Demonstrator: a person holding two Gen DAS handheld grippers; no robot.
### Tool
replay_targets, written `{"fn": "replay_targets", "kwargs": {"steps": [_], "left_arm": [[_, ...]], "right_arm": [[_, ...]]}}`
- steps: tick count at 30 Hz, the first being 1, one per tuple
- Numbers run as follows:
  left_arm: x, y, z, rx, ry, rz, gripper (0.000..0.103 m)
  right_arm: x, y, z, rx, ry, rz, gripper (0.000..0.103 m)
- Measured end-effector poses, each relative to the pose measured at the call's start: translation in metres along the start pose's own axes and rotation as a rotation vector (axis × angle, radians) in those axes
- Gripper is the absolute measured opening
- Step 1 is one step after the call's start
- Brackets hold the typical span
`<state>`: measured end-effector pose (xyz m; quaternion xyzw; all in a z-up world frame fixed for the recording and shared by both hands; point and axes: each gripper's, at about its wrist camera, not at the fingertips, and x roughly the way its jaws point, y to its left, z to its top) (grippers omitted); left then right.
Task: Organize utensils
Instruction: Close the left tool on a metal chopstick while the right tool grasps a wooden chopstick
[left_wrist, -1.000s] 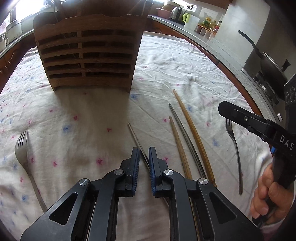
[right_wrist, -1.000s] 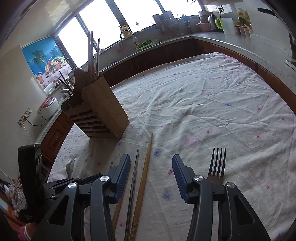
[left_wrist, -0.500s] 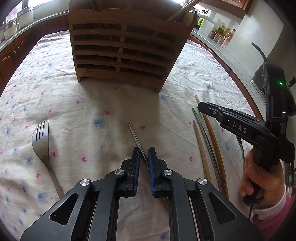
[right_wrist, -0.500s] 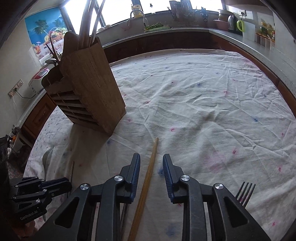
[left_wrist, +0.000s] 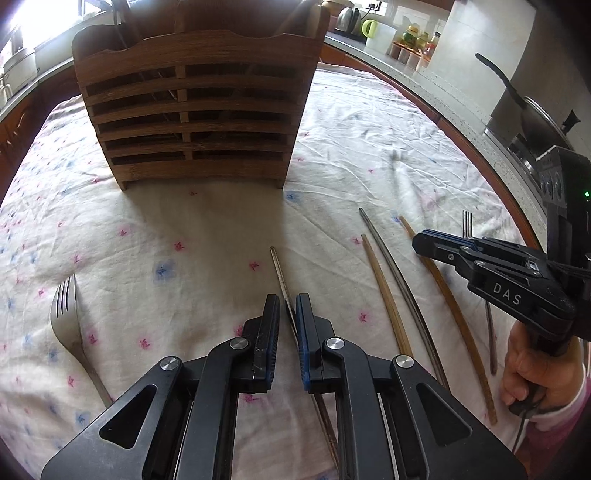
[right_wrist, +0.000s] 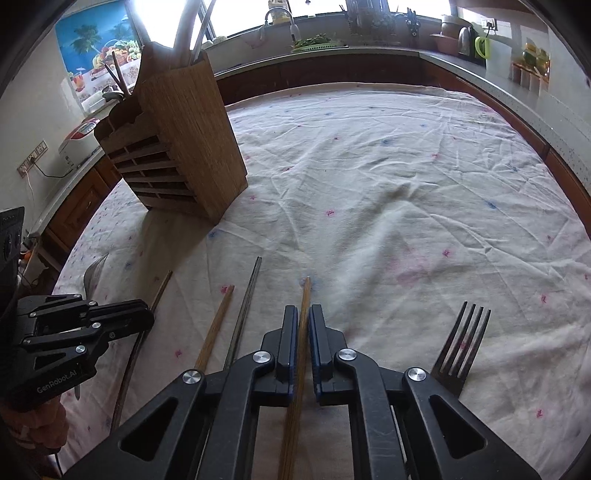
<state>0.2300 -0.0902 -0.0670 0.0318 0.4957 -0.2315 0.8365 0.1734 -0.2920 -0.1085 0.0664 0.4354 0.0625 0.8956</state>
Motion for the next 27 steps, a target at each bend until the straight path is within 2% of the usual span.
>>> {"fn": "replay_targets", "kwargs": {"steps": [7,13,16,18,22,27], "left_arm": [[0.007,-0.001,0.008,-0.062,0.013,0.024,0.014],[0.014,-0.018,0.013,0.000,0.003,0.102,0.013],[0.018,-0.022,0.014,0.031,-0.006,0.129,0.007],[0.018,-0.021,0.016,0.030,-0.006,0.124,0.006],[0.014,-0.016,0.016,-0.005,-0.007,0.080,0.004],[-0.024,-0.011,0.009,-0.028,-0.086,0.033,0.004]], "right_arm": [[0.003,0.003,0.006,-0.005,-0.001,-0.012,0.012],[0.009,0.011,0.009,-0.055,-0.009,-0.048,0.013],[0.011,0.015,0.008,-0.089,-0.014,-0.076,0.012],[0.010,0.016,0.008,-0.099,-0.017,-0.093,0.009],[0.003,0.010,0.010,-0.045,-0.015,-0.039,0.005],[-0.032,0.013,0.011,-0.009,-0.082,0.025,0.005]]}}
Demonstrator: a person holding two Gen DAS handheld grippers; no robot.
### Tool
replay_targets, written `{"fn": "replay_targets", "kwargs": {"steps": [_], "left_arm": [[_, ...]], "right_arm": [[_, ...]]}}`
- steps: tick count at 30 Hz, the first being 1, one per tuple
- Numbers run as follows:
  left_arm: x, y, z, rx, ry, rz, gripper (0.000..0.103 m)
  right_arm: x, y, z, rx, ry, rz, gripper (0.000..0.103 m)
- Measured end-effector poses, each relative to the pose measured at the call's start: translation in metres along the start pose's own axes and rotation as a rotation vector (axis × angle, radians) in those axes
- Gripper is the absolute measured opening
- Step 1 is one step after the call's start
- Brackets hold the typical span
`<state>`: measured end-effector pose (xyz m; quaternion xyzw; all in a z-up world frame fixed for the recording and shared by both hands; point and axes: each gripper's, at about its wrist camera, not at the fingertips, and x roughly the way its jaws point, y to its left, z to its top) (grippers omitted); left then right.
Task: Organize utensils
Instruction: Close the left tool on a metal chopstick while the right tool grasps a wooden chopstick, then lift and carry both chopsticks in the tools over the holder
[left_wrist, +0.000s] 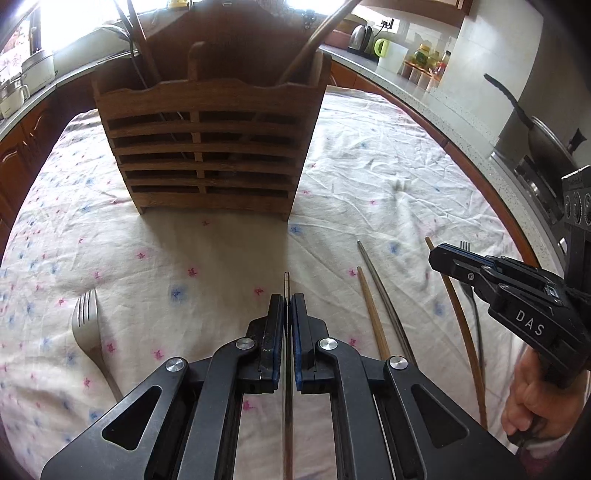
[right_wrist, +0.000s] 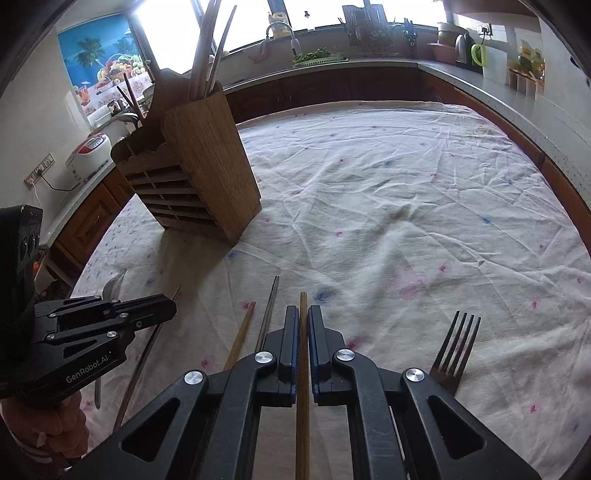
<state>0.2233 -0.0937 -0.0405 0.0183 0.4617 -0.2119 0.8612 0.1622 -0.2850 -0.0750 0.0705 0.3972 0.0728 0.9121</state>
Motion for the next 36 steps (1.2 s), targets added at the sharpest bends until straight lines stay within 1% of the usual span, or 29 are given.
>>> {"fn": "replay_targets", "kwargs": {"steps": [4,9,14,19,25,29,36], "left_arm": [[-0.035,0.004,-0.001,-0.022,-0.061,-0.045,0.004],[-0.075,0.008,-0.004,-0.040,-0.135,-0.074,0.004],[-0.113,0.012,-0.011,-0.043,-0.195,-0.094,0.004],[-0.143,0.019,-0.015,-0.055,-0.258,-0.107,0.004],[-0.165,0.027,-0.016,-0.067,-0.315,-0.096,0.004],[-0.173,0.031,-0.015,-0.074,-0.339,-0.089,0.004],[-0.177,0.037,-0.010,-0.080,-0.358,-0.077,0.004]], "right_arm": [[-0.034,0.009,0.005,0.005,-0.074,0.056,0.005],[-0.072,0.022,0.008,-0.011,-0.152,0.092,0.005],[-0.103,0.035,0.011,-0.040,-0.218,0.112,0.005],[-0.132,0.048,0.016,-0.065,-0.287,0.123,0.005],[-0.152,0.058,0.023,-0.079,-0.350,0.132,0.005],[-0.156,0.063,0.027,-0.088,-0.369,0.140,0.005],[-0.153,0.070,0.031,-0.097,-0.374,0.154,0.005]]}}
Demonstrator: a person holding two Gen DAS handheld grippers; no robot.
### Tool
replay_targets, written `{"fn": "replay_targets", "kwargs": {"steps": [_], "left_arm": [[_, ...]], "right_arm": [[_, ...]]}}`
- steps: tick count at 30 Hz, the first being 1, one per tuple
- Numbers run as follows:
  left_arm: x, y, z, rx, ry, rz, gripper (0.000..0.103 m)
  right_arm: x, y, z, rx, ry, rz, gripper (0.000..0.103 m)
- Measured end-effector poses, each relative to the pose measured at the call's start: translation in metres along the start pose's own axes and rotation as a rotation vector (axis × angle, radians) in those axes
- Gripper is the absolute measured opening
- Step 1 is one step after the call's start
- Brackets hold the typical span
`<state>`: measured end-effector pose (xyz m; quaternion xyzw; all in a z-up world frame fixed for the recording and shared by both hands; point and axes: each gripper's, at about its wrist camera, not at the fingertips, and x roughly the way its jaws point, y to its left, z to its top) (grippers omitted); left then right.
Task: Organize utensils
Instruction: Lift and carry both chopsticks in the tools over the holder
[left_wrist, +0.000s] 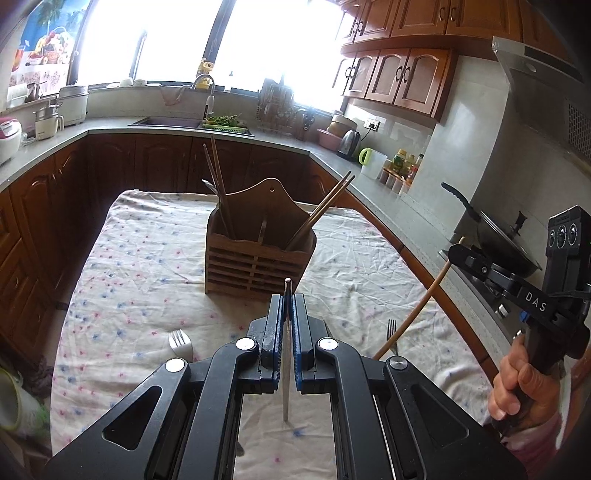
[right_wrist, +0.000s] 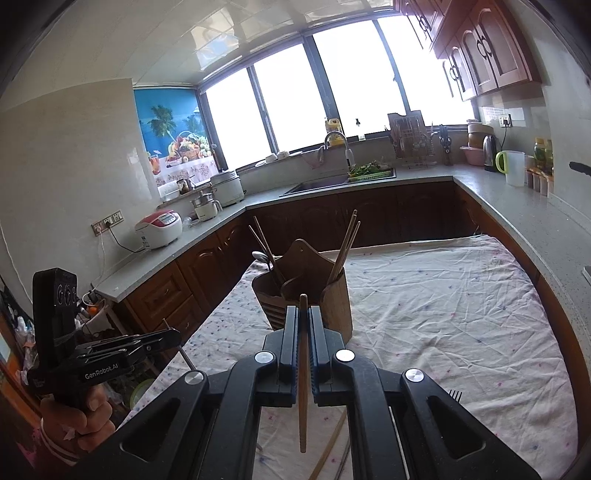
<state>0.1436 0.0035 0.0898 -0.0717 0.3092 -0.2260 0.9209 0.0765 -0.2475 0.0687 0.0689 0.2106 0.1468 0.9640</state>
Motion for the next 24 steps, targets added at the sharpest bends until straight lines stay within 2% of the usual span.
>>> {"fn": "replay_targets", "kwargs": {"steps": [13,24], "left_arm": [[-0.004,0.012,0.022,-0.009,-0.050,0.025,0.004],[-0.012,0.027,0.062,-0.008,-0.139,0.057,0.004]], "right_arm": [[0.010,0.002,0.016,0.000,-0.028,0.011,0.005],[0.022,0.000,0.046,0.004,-0.086,0.008,0.005]]}}
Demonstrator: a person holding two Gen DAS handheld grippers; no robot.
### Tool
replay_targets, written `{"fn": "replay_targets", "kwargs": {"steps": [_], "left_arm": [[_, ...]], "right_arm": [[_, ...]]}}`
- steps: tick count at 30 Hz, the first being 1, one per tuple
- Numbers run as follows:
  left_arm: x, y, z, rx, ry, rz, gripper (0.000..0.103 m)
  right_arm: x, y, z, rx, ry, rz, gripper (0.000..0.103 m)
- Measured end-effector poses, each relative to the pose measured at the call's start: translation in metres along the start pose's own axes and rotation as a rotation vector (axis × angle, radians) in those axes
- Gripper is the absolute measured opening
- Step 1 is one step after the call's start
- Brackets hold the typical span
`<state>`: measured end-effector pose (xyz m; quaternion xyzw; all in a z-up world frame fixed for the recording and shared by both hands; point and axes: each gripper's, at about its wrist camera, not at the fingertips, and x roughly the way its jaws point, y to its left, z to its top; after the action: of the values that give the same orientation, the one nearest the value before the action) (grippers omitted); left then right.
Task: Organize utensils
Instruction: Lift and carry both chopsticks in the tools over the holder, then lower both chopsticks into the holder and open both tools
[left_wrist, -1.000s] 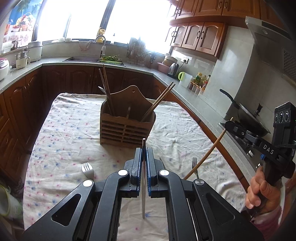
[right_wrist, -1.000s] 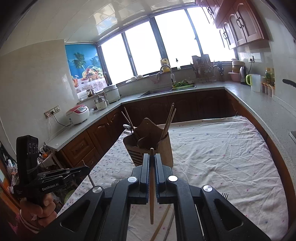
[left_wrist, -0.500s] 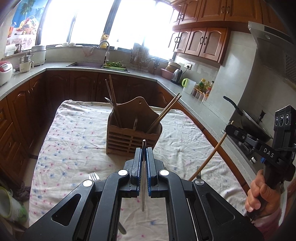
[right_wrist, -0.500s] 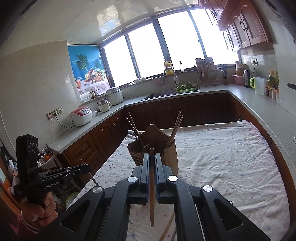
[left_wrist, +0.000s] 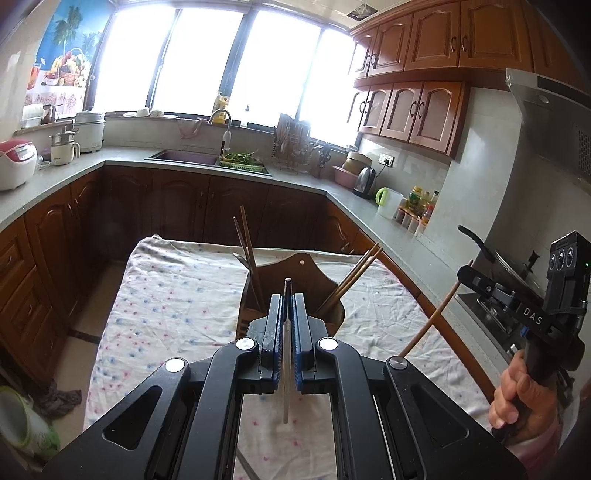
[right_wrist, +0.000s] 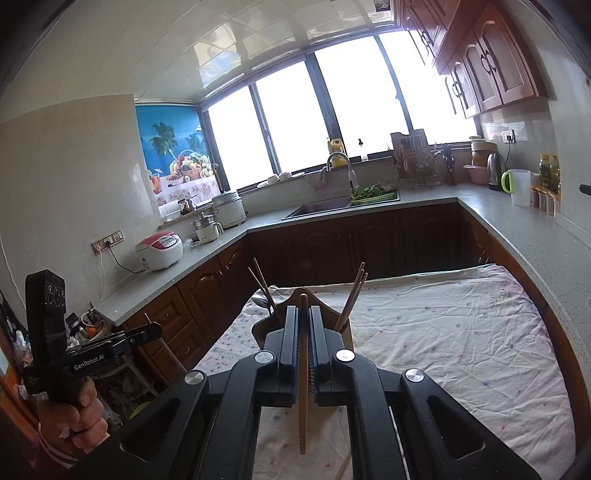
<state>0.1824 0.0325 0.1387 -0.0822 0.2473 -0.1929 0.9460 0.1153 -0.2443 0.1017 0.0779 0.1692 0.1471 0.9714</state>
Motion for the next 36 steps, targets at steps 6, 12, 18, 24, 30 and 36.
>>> {"fn": "replay_targets", "kwargs": {"steps": [6,12,18,24,30,36], "left_arm": [[0.000,0.003,0.021,0.017,-0.050,0.014,0.004],[0.004,0.005,0.041,0.027,-0.095,0.027,0.004],[0.007,0.005,0.063,0.031,-0.147,0.031,0.004],[0.020,0.005,0.082,0.027,-0.182,0.031,0.004],[0.045,0.007,0.087,0.026,-0.205,0.042,0.004],[0.079,0.024,0.080,-0.023,-0.178,0.062,0.004]], "right_arm": [[0.005,0.003,0.018,-0.009,-0.047,-0.008,0.005],[0.014,0.004,0.036,-0.006,-0.084,-0.005,0.005],[0.018,0.006,0.056,-0.012,-0.139,-0.011,0.005],[0.029,0.006,0.067,-0.018,-0.167,-0.023,0.005],[0.045,0.002,0.071,-0.021,-0.182,-0.037,0.005],[0.064,-0.007,0.065,-0.018,-0.173,-0.063,0.005]]}}
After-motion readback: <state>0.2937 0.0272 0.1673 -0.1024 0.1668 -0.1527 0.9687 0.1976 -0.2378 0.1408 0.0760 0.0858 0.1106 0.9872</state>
